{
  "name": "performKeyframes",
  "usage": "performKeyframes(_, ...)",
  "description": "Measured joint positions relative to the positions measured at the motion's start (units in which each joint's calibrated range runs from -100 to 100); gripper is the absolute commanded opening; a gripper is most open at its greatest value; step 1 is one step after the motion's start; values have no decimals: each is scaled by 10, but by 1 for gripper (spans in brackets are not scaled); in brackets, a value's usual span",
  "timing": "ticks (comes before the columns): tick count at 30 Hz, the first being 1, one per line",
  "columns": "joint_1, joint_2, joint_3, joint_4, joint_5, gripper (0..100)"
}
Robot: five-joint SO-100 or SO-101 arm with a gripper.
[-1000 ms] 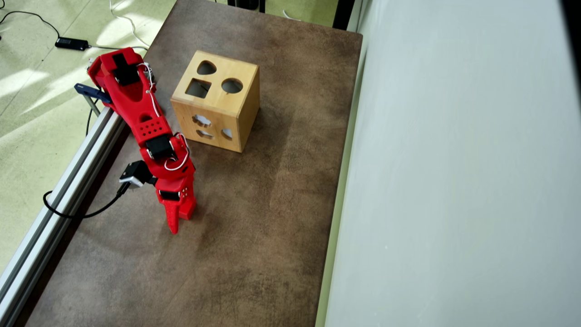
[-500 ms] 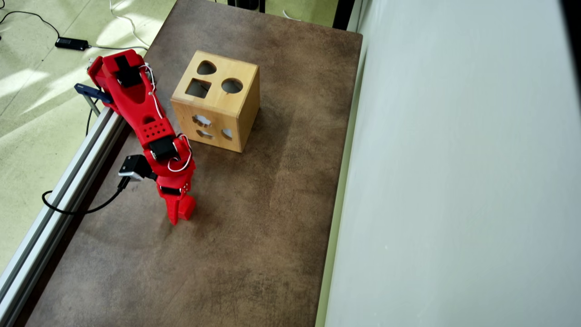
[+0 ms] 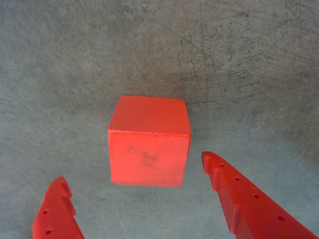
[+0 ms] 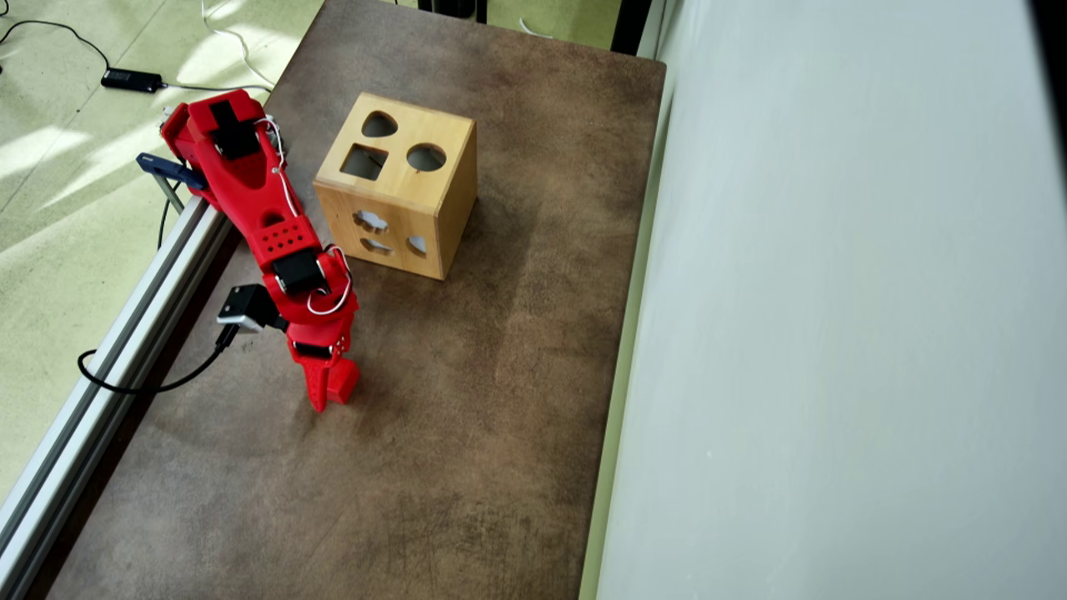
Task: Pick and place the red cube on the square hole
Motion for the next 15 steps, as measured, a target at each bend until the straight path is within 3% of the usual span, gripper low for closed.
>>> performKeyframes(15, 1, 33, 2, 0, 0, 40)
